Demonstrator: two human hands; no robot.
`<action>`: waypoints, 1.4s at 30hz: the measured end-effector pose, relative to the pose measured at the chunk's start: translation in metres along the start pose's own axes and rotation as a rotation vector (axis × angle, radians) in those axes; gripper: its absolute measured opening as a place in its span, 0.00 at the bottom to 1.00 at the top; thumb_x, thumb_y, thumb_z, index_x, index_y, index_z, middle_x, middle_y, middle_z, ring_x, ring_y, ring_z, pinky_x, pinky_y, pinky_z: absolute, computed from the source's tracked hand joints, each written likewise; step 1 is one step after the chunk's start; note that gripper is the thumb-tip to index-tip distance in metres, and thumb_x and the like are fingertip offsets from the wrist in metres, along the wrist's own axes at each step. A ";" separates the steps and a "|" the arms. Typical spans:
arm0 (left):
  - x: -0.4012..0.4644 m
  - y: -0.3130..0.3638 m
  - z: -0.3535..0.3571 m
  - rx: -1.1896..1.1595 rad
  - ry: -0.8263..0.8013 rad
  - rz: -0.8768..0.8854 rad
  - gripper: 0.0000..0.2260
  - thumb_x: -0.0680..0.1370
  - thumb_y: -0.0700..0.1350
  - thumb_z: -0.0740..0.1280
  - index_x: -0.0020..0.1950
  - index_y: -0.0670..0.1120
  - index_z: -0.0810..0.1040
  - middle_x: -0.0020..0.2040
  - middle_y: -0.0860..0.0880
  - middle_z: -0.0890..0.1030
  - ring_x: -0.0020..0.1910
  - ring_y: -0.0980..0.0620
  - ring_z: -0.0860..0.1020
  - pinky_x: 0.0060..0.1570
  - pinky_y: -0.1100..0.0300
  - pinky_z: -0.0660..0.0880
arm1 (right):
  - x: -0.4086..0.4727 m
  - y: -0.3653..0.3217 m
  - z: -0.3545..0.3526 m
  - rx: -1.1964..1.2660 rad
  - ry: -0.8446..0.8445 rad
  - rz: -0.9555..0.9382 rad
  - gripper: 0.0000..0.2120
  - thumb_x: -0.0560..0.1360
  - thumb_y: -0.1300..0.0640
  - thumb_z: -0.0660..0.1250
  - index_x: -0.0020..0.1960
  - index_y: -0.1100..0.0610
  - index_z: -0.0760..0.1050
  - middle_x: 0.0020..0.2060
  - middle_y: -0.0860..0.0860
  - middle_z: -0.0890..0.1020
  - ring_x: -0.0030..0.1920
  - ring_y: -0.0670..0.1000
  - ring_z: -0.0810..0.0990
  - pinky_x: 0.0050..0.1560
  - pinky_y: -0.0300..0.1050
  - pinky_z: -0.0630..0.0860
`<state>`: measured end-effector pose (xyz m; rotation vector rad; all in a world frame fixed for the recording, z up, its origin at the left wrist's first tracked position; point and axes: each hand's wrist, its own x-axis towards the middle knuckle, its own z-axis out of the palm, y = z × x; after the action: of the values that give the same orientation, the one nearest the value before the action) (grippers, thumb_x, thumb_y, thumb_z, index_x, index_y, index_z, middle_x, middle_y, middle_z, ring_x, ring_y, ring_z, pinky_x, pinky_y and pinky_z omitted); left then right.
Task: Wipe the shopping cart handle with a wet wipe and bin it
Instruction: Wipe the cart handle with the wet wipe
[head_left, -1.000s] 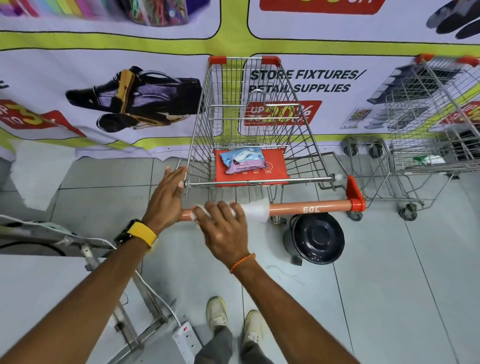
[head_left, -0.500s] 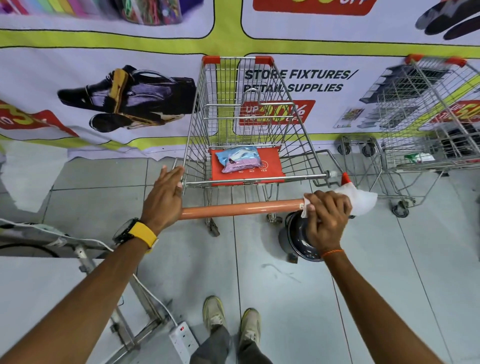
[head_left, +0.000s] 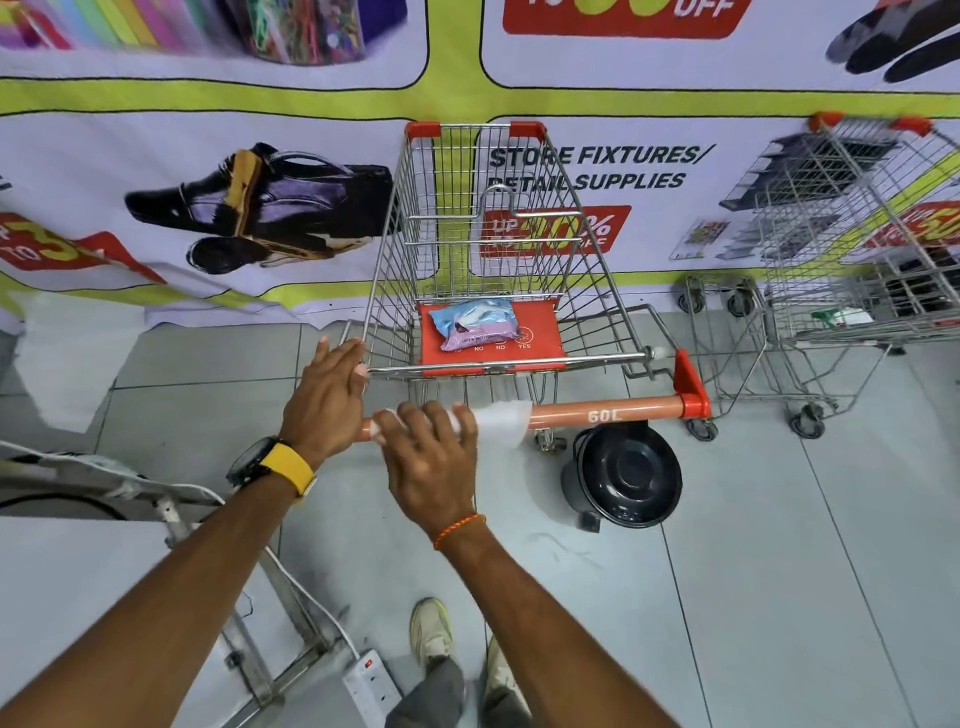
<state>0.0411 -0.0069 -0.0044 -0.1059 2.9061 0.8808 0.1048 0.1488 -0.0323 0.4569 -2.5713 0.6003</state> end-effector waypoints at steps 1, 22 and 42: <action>-0.001 0.000 -0.001 -0.004 -0.002 0.008 0.20 0.84 0.46 0.53 0.75 0.44 0.65 0.77 0.45 0.65 0.79 0.43 0.53 0.76 0.43 0.54 | -0.001 0.008 -0.002 0.001 -0.005 -0.013 0.10 0.81 0.51 0.65 0.60 0.49 0.80 0.56 0.50 0.84 0.56 0.56 0.80 0.63 0.57 0.70; -0.005 0.016 -0.001 0.106 -0.008 0.011 0.21 0.83 0.45 0.53 0.75 0.40 0.64 0.77 0.42 0.65 0.79 0.43 0.52 0.76 0.44 0.52 | -0.011 0.069 -0.040 0.029 -0.062 0.008 0.14 0.81 0.52 0.63 0.64 0.51 0.80 0.61 0.51 0.84 0.62 0.56 0.78 0.66 0.56 0.66; 0.005 0.102 0.002 0.621 -0.064 0.287 0.28 0.78 0.46 0.61 0.76 0.36 0.60 0.75 0.37 0.66 0.77 0.38 0.58 0.75 0.40 0.55 | -0.034 0.298 -0.225 -0.005 0.034 0.587 0.20 0.76 0.69 0.63 0.62 0.52 0.81 0.62 0.54 0.84 0.63 0.57 0.82 0.62 0.55 0.78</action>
<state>0.0262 0.0786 0.0494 0.3848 3.0197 -0.0303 0.0914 0.5179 0.0319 -0.3273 -2.6644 0.7821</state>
